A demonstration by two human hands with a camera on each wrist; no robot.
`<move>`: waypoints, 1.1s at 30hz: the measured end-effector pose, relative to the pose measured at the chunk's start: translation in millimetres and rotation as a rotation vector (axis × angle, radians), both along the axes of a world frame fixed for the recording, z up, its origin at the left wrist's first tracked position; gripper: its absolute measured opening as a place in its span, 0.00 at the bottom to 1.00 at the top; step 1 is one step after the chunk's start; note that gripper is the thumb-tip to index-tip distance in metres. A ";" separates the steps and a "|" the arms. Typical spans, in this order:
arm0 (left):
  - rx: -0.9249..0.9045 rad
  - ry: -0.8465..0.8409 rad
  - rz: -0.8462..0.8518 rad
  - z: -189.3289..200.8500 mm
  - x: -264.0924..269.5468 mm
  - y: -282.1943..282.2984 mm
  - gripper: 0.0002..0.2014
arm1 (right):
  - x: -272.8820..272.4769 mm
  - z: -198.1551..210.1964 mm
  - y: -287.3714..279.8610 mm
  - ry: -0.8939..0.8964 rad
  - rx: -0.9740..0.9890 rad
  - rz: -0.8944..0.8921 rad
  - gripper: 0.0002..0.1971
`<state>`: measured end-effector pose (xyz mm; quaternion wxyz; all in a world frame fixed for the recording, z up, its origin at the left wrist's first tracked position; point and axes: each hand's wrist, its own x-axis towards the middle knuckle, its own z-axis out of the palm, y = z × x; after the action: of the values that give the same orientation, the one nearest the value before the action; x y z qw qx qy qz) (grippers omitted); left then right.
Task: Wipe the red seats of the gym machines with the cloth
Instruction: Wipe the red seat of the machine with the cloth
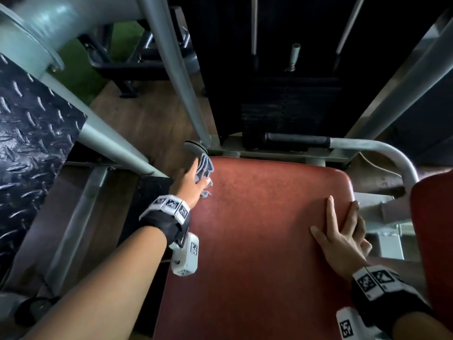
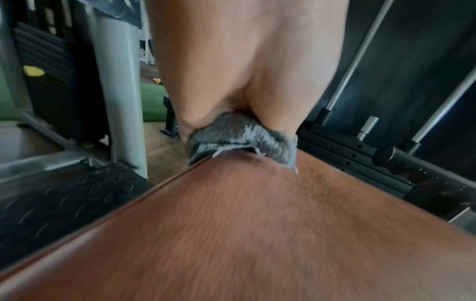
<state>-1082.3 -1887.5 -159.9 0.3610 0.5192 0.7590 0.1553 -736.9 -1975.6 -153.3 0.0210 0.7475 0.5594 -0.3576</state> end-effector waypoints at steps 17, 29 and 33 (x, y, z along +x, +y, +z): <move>0.016 -0.009 0.085 9.8 -0.9 -21.3 0.30 | 3.8 -7.2 3.9 0.006 -0.043 0.027 0.38; 0.057 0.049 0.081 15.5 8.3 -14.0 0.29 | 3.7 -7.7 4.3 0.017 -0.046 0.013 0.39; 0.095 0.097 0.068 14.3 7.3 -34.0 0.30 | 4.5 -7.8 3.9 0.018 -0.048 0.012 0.39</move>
<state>-1075.1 -1921.5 -145.6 0.2932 0.5164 0.7847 0.1777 -732.4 -1971.7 -161.0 0.0361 0.7400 0.5554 -0.3776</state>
